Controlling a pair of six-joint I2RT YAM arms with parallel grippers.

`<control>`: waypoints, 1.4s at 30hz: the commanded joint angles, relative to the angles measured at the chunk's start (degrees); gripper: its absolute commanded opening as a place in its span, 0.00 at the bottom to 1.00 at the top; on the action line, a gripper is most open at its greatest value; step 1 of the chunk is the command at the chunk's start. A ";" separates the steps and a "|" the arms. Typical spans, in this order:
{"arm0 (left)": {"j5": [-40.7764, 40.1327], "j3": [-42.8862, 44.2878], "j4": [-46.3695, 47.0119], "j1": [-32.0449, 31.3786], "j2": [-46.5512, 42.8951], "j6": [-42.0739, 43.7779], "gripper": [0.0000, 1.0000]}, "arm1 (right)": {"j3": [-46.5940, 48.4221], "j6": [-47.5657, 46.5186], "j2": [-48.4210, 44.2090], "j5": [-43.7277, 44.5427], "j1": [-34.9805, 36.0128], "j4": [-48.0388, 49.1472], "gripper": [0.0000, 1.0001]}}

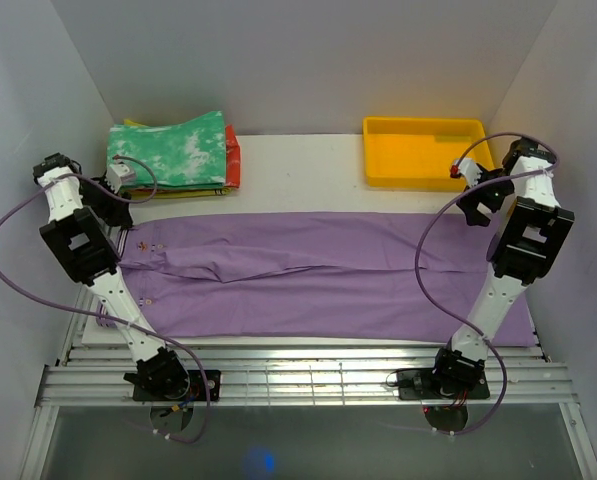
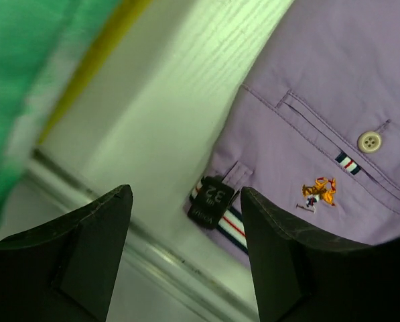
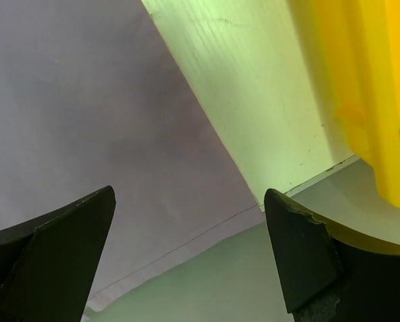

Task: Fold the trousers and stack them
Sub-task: Flatten the trousers out, then fold the trousers

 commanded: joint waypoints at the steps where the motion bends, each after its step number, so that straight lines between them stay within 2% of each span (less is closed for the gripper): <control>1: 1.13 1.02 -5.64 -0.15 0.55 4.08 0.76 | 4.24 -5.27 0.70 -2.58 -0.95 -3.79 0.98; 5: -4.22 -1.62 -4.76 -1.11 4.85 5.05 0.79 | 5.12 -6.33 1.32 -2.75 -1.48 -2.73 0.98; 10: -8.62 -9.43 -2.83 -1.29 6.01 7.33 0.68 | 5.83 -8.70 1.76 -2.49 -2.62 -1.68 1.00; 11: -10.11 -11.71 -1.61 -1.29 5.66 7.77 0.55 | 5.83 -9.93 1.93 -2.14 -2.97 -1.59 0.97; 12: -10.12 -11.73 -1.59 -1.29 5.65 7.77 0.55 | 5.74 -10.37 2.11 -2.05 -2.97 -1.24 0.97; 13: -11.43 -13.64 -0.90 -1.38 5.22 8.38 0.37 | 5.83 -10.73 2.28 -1.79 -3.23 -0.89 0.97; 15: -12.93 -15.76 0.33 -1.73 4.43 9.52 0.18 | 6.44 -11.86 3.33 -1.26 -3.67 -0.01 0.97; 16: -13.28 -16.90 1.04 -1.73 3.73 10.05 0.04 | 6.96 -12.31 3.86 -1.08 -3.76 -0.09 0.97; 17: -13.90 -19.96 2.17 -1.73 2.07 10.67 0.00 | 7.40 -12.66 5.00 -0.82 -3.94 -0.18 0.97; 20: -16.53 -27.51 8.41 -1.73 -2.15 13.57 0.00 | 8.20 -14.94 6.67 1.02 -4.29 -0.27 0.97; 22: -17.33 -29.48 10.71 -1.73 -3.39 15.24 0.00 | 8.29 -16.61 7.56 1.90 -4.47 -1.32 0.97; 28: -17.94 -28.43 11.41 -2.52 -3.40 15.68 0.00 | 6.88 -18.46 10.89 2.08 -4.47 0.43 0.94; 32: -17.42 -28.43 11.59 -3.05 -3.92 15.77 0.00 | 10.12 -17.94 15.45 0.24 -4.38 1.40 0.90; 34: -17.59 -29.21 12.12 -3.14 -4.28 15.86 0.00 | 12.15 -17.58 17.39 -0.12 -3.94 -1.05 0.92; 36: -17.77 -29.75 12.38 -3.14 -4.37 15.86 0.00 | 13.82 -18.11 20.12 1.72 -3.15 -7.45 0.94; 38: -17.68 -30.10 12.65 -3.14 -4.54 15.86 0.00 | 13.56 -18.20 21.18 2.52 -2.71 -12.29 1.00; 39: -17.68 -30.36 12.82 -3.14 -4.72 15.86 0.00 | 12.34 -17.85 21.18 2.43 -2.53 -16.66 0.98; 42: -17.94 -31.41 13.61 -3.14 -4.98 16.21 0.00 | 5.77 -17.14 17.24 3.13 -2.36 -17.76 0.90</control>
